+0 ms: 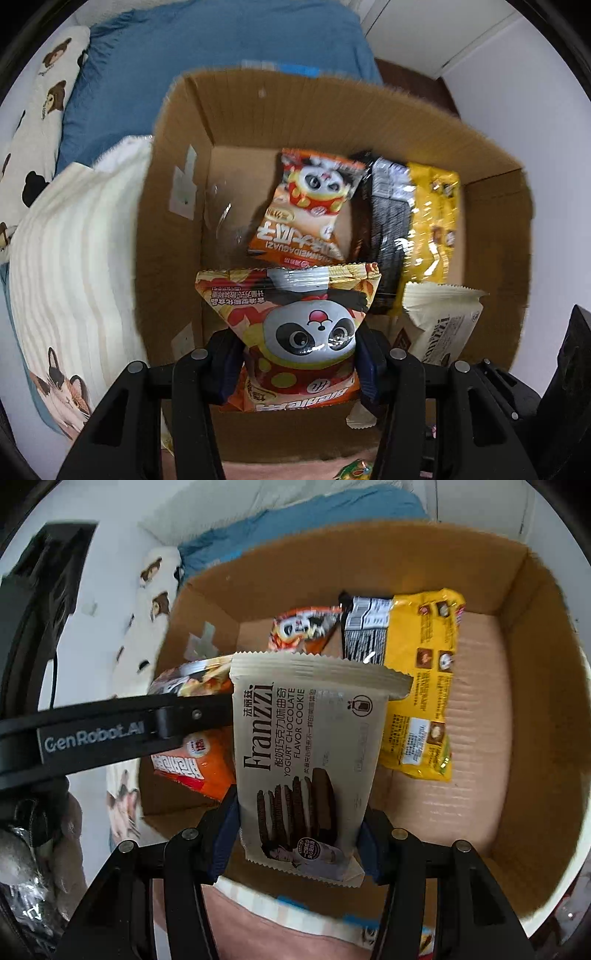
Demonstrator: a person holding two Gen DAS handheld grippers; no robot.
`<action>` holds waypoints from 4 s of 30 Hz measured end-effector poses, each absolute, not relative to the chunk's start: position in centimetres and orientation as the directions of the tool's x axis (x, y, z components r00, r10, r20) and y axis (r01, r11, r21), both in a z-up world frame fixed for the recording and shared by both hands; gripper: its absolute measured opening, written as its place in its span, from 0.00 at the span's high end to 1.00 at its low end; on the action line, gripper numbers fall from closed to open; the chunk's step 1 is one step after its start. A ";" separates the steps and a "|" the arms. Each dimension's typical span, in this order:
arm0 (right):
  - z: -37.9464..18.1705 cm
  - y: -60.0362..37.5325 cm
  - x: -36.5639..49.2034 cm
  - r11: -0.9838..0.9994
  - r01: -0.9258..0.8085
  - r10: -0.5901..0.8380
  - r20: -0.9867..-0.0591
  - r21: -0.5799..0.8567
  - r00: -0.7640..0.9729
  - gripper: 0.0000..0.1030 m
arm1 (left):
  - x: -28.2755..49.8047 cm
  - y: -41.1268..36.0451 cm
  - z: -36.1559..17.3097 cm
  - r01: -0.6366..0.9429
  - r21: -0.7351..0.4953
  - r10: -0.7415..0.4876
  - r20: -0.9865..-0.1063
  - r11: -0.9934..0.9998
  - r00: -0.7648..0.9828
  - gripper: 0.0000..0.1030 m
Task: Organize snacks
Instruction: 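Lower both packets into the box beside the others and release, then grasp the yellow GUOBA bag with the left tool while the right tool grasps a red spicy strip pack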
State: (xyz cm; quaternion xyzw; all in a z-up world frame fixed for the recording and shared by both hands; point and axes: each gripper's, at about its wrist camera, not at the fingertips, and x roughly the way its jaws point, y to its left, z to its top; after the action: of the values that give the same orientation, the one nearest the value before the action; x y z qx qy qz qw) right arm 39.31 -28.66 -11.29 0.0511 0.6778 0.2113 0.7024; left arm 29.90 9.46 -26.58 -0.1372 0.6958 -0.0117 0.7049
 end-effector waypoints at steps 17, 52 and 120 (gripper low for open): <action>-15.2 -28.2 42.1 0.929 -0.209 0.294 -0.952 0.306 -0.085 0.06 | 29.8 8.4 -28.9 -0.135 -0.151 -0.153 -0.988 0.979 -0.004 0.09; 2.8 -38.1 27.5 0.965 -0.156 0.255 -0.881 0.209 0.399 0.04 | 12.8 7.3 -12.5 -0.139 -0.106 -0.013 -0.838 0.985 0.545 0.09; -21.8 -47.1 15.0 0.964 0.091 0.249 -0.968 0.251 0.034 0.26 | 5.8 -3.8 -36.4 -0.095 -0.206 -0.203 -0.978 0.974 0.041 0.37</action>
State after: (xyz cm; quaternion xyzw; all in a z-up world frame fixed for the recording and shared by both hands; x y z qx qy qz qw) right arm 14.95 -47.06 -21.75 0.1229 0.6926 0.0557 0.7086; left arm 5.77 -3.78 -36.35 -0.1080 0.6913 -0.0378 0.7134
